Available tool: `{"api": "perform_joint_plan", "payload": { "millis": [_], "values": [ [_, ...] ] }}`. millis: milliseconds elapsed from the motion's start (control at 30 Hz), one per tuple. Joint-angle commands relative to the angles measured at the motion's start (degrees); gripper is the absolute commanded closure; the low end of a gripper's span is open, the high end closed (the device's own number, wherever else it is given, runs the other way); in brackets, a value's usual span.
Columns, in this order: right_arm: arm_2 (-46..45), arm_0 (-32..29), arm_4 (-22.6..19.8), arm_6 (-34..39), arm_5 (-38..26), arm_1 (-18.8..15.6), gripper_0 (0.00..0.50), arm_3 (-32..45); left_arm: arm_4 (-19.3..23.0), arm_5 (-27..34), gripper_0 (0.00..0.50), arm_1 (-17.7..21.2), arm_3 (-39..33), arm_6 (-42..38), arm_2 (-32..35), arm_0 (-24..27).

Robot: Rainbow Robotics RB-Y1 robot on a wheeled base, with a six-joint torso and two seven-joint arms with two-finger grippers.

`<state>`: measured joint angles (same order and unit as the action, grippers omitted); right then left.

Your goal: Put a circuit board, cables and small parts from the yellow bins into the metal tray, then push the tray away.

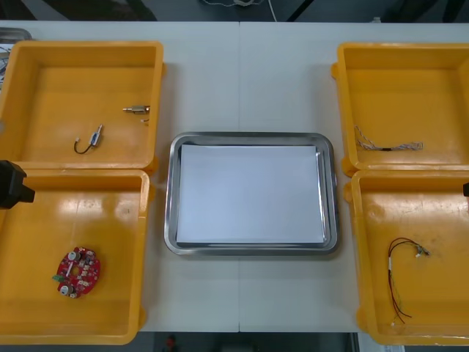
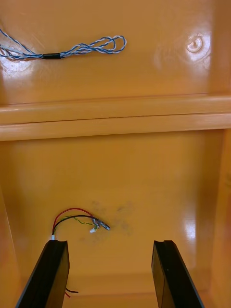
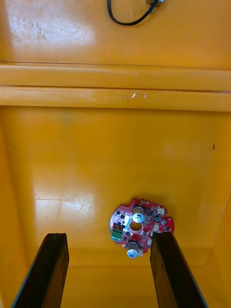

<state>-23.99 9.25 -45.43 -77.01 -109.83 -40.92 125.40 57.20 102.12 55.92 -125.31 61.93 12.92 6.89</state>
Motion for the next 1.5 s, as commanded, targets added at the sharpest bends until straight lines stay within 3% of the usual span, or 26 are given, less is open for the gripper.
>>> {"api": "perform_joint_plan", "payload": {
  "millis": [33,1500],
  "values": [
    [-1.3,-0.8,-0.4,-1.7,-0.2,-2.1,0.0,0.5,-0.5,-0.5,0.0,1.7,-1.3,3.8,1.5,-0.9],
    [-1.3,-0.8,-0.4,-1.7,-0.2,-2.1,0.0,0.5,-0.5,-0.5,0.0,1.7,-1.3,3.8,1.5,-0.9]
  ]
}}
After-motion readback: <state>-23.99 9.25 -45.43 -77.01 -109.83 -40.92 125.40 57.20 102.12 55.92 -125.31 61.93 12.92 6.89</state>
